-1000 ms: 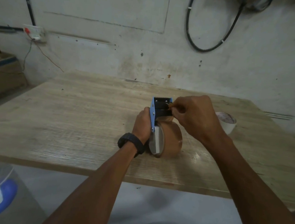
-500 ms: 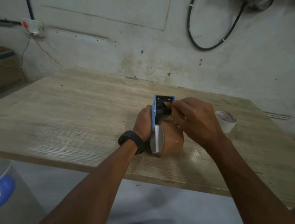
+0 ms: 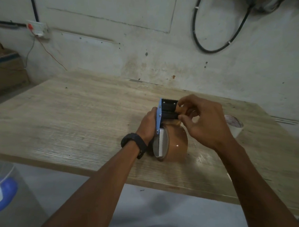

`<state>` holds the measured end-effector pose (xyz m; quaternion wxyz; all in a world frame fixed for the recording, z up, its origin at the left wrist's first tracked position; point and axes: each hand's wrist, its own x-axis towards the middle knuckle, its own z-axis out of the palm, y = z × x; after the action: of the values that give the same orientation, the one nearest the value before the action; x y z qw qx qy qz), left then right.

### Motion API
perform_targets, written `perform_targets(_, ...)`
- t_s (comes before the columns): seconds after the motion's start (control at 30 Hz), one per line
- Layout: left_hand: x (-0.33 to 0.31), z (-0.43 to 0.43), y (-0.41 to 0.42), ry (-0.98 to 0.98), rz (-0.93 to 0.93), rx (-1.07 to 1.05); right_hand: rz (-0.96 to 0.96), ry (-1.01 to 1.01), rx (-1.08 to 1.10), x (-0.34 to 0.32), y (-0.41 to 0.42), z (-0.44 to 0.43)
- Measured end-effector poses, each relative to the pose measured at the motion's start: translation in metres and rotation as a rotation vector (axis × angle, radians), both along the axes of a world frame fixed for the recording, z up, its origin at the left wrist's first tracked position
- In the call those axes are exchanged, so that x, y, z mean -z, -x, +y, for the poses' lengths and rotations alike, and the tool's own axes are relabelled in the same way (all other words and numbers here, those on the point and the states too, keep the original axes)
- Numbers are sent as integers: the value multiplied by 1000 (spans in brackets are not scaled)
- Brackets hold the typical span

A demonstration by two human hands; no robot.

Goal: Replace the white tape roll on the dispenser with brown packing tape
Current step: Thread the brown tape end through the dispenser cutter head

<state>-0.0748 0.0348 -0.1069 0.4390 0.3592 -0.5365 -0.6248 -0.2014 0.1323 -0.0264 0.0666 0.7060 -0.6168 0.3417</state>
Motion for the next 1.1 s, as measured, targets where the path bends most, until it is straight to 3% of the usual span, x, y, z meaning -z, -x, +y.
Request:
perform_targets(0.2,0,-4,3,-35,95,138,94,73,88,4,-9,-8)
perform_targets(0.33,-4,-1,5,-52,173,116,74,96,195,8,-19,-13)
perform_targets(0.47,-8,4,13,17,47,9,3,216,293,14,-34,-14)
perform_targets(0.67,-5,7,14,170,-65,-58,40,299,260,11,-25,-20)
perform_targets(0.8,-5,7,10,86,40,-40,-7,349,201,10,-26,-10)
perform_targets(1.1,-10,9,6,39,88,-17,-117,382,37,2,-15,1)
